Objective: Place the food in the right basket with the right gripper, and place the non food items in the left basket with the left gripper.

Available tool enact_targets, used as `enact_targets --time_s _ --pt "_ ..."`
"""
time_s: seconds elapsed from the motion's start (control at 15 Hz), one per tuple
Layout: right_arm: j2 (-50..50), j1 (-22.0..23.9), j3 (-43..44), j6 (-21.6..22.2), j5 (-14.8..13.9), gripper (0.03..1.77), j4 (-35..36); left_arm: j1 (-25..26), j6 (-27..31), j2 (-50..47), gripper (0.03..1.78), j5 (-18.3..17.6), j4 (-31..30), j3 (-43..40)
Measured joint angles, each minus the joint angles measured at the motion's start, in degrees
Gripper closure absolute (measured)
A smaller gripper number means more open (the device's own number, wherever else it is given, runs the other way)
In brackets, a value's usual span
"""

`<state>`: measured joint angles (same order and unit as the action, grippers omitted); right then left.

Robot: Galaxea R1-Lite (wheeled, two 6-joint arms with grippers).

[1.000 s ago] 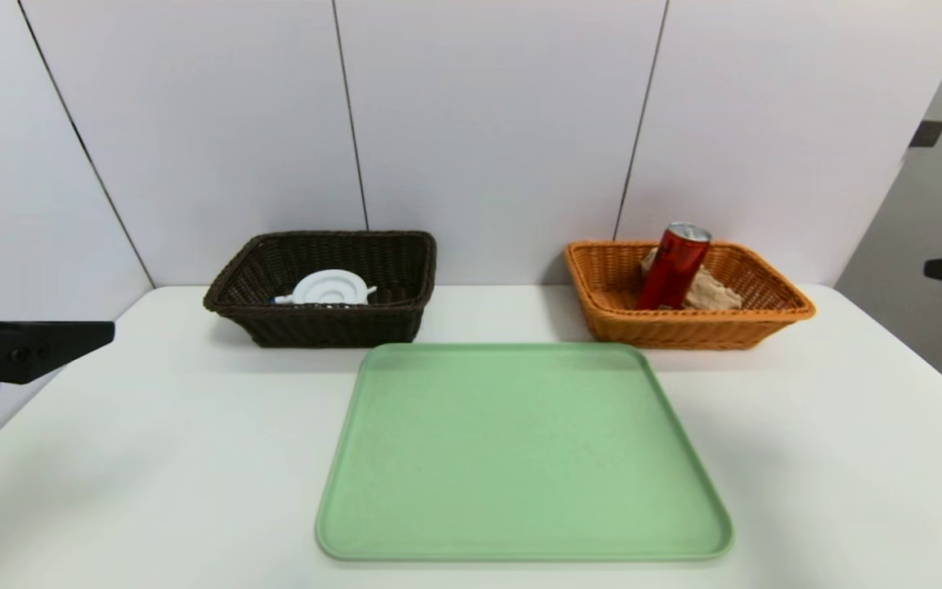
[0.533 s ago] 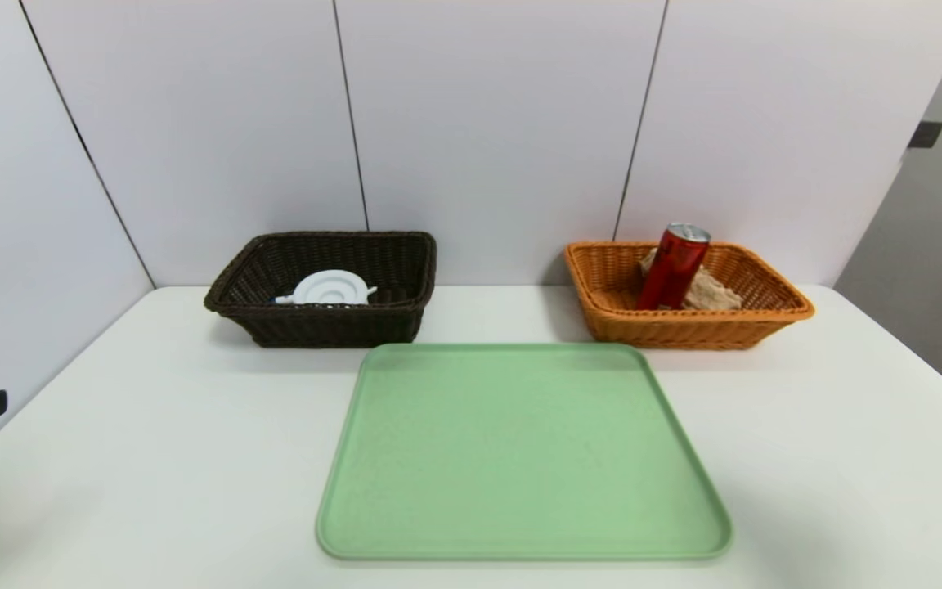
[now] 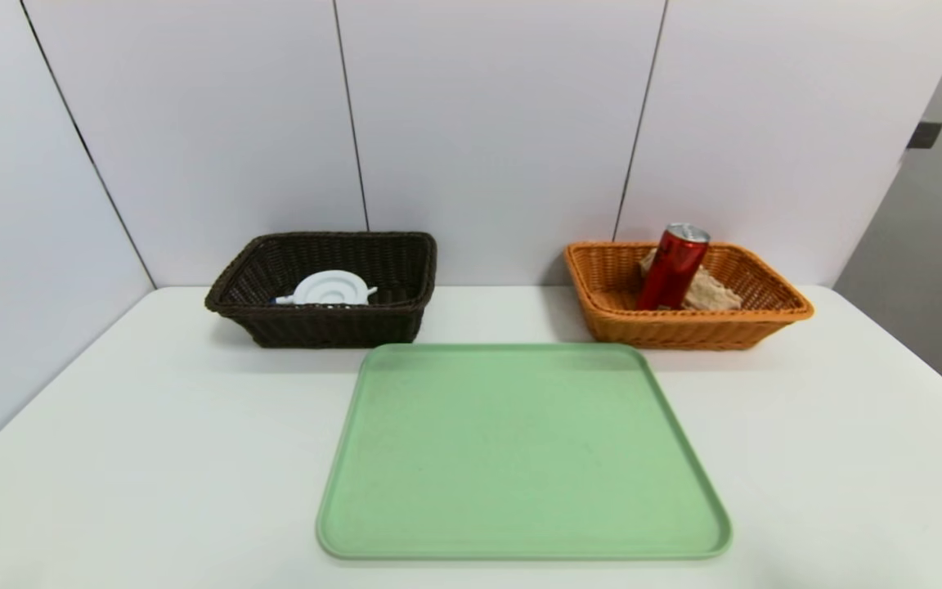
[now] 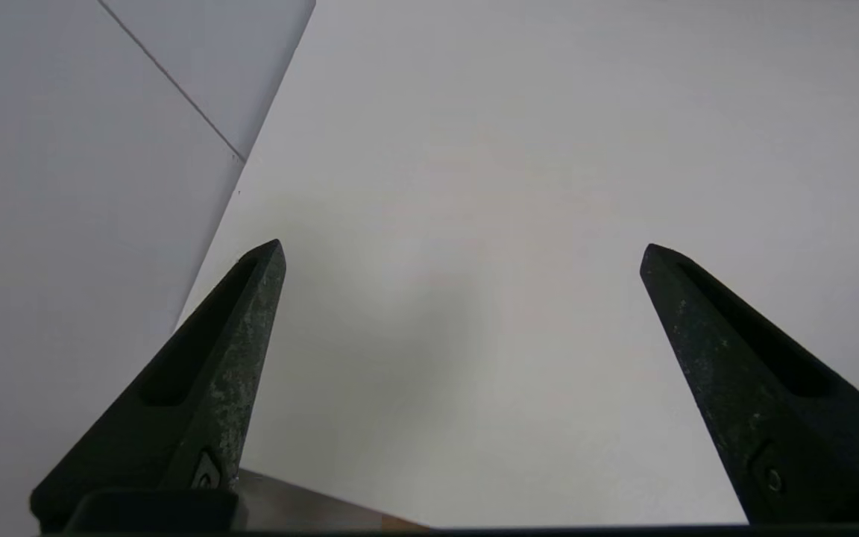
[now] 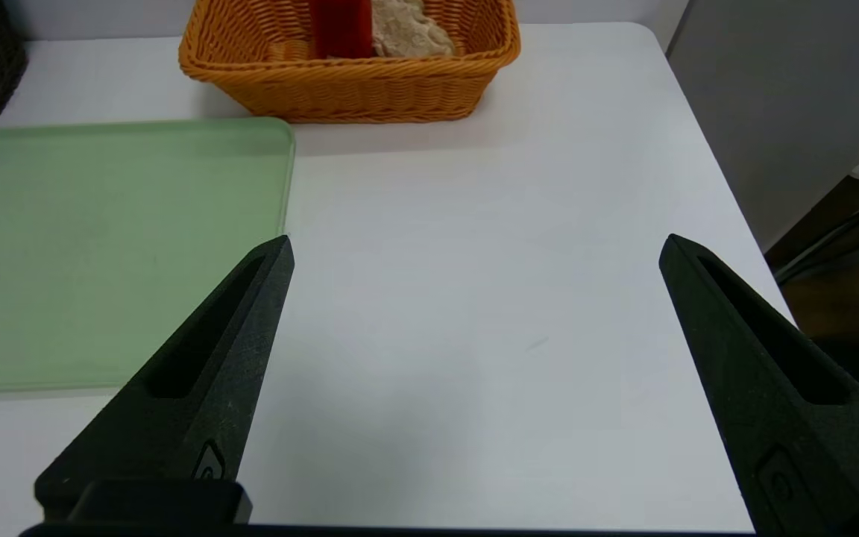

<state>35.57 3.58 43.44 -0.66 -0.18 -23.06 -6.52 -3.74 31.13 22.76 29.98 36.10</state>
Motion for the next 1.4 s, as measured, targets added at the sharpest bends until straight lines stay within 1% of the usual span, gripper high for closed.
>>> enact_targets --time_s 0.33,0.53,0.87,1.0,1.2,1.27,1.33,1.4 --pt "-7.49 0.57 -6.12 -0.11 0.07 0.11 -0.30 1.01 0.05 -9.72 0.12 -1.21 0.32 -8.73" --pt "-11.57 0.71 -9.81 -0.11 0.07 0.11 -0.48 1.62 -0.05 -13.42 0.12 -1.54 0.12 -12.59" --pt "-18.16 0.74 -14.53 0.09 -0.11 0.11 -0.30 1.76 0.24 -15.07 0.12 -1.54 -1.26 -13.08" --pt "-19.07 0.57 -14.60 -0.24 0.49 0.11 -0.39 1.76 2.62 -15.21 0.12 -1.55 -1.17 -12.04" --pt "-19.72 -0.32 -14.64 -1.49 2.29 0.11 -0.61 1.76 6.06 -15.31 0.12 -2.06 -1.27 -11.29" --pt "-19.81 -0.95 -14.64 -1.77 2.39 0.11 -0.69 1.76 6.79 -15.31 0.12 -2.51 -1.15 -10.83" --pt "-19.90 -1.77 -14.56 -1.95 2.41 0.11 -1.27 1.78 7.57 -15.32 0.12 -3.72 -0.74 -10.22" --pt "-19.96 -2.27 -14.38 -2.10 2.41 0.11 -1.95 1.78 8.70 -15.32 0.12 -5.77 -0.32 -9.25"
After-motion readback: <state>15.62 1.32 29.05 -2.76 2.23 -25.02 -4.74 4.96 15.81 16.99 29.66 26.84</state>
